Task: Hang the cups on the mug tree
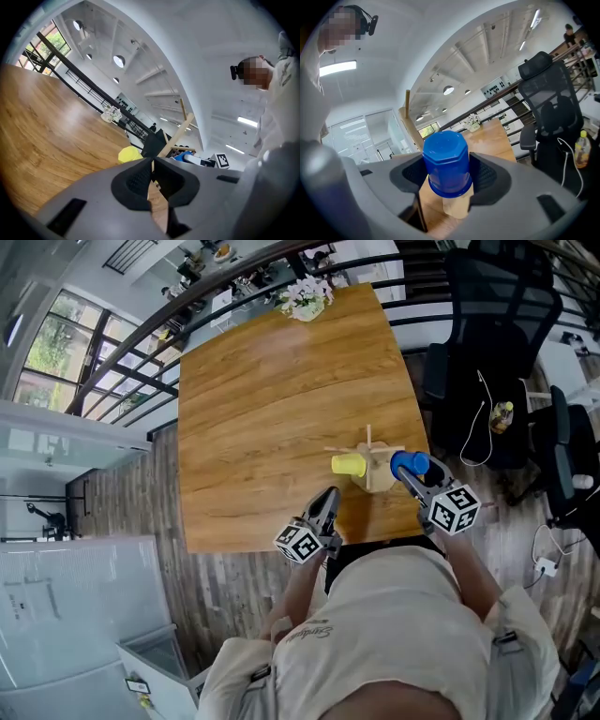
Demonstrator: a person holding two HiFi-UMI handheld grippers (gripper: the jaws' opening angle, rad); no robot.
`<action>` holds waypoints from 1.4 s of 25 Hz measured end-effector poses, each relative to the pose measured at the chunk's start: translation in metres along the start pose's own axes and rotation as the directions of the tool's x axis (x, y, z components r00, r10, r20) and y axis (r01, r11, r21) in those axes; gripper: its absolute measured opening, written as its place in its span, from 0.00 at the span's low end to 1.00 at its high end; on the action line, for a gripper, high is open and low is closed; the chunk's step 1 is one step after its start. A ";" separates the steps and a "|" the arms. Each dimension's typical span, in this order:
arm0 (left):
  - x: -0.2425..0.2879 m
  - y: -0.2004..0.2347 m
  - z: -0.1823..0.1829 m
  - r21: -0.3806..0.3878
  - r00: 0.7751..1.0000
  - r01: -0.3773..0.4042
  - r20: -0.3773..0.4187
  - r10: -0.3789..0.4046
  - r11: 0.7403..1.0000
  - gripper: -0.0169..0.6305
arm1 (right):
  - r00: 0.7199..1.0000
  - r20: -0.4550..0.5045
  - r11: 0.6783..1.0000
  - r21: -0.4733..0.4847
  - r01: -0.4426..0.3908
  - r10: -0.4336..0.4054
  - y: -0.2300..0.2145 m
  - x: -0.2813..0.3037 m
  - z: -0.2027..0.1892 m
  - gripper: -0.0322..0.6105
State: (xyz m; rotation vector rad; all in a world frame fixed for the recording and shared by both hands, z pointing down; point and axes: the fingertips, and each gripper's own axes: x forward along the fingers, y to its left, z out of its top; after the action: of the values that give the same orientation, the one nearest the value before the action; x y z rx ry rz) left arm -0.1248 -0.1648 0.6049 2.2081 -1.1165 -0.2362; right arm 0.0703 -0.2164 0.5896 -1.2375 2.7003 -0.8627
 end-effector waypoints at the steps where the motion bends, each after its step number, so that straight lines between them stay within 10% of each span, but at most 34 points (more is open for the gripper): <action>1: 0.000 -0.002 0.002 0.010 1.000 0.002 -0.006 -0.002 1.000 0.07 | 1.000 -0.007 1.000 0.002 0.005 -0.005 -0.001 0.002 -0.002 0.45; 35: 0.006 0.003 0.013 0.041 0.998 -0.006 -0.064 0.008 0.999 0.07 | 0.994 -0.104 0.974 0.229 -0.006 0.031 -0.031 0.053 -0.081 0.47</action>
State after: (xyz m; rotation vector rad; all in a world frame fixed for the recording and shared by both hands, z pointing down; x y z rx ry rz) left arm -0.1289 -0.1765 0.5975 2.2311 -1.1030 -0.1396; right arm 0.0338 -0.2328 0.6829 -1.1467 2.5923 -1.2298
